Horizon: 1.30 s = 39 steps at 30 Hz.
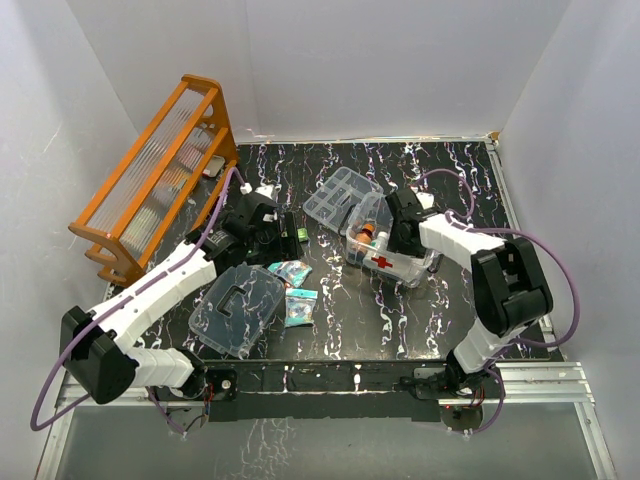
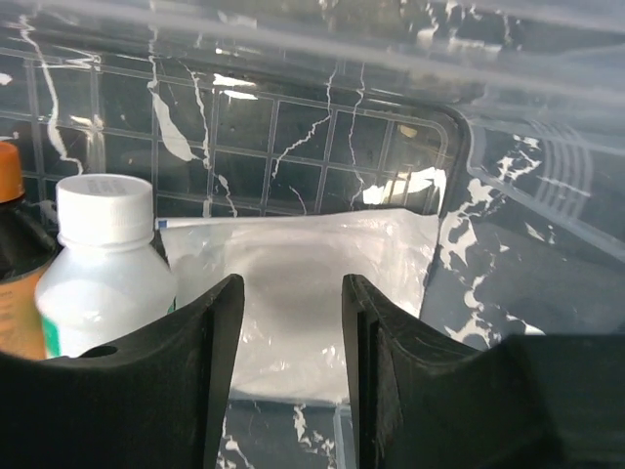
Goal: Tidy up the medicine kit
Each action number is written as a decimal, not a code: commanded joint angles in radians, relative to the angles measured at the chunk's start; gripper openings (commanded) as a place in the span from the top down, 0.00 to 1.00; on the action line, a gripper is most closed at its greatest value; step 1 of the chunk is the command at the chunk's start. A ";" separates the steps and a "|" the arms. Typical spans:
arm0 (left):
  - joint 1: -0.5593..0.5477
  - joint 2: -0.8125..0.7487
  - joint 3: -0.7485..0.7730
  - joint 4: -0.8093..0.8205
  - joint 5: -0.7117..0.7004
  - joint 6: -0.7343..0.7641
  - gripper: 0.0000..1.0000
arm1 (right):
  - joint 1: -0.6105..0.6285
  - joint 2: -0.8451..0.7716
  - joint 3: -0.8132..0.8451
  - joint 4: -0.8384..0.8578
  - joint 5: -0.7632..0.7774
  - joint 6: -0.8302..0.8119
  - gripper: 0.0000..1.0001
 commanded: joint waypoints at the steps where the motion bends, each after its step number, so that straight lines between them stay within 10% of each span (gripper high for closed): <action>1: 0.008 0.001 0.008 -0.005 -0.015 0.038 0.25 | 0.000 -0.123 0.109 -0.072 0.014 -0.003 0.55; 11: 0.016 0.072 0.014 -0.006 -0.105 0.190 0.26 | 0.000 -0.378 0.113 -0.093 -0.224 -0.079 0.46; 21: 0.028 0.235 0.009 -0.012 0.018 0.150 0.49 | 0.006 -0.567 -0.008 0.029 -0.553 -0.073 0.47; 29: -0.035 0.231 -0.077 -0.017 0.057 0.018 0.49 | 0.092 -0.638 -0.050 0.044 -0.525 0.013 0.49; 39: -0.073 0.146 -0.228 -0.019 0.087 -0.098 0.63 | 0.479 -0.551 -0.175 0.162 -0.308 0.241 0.48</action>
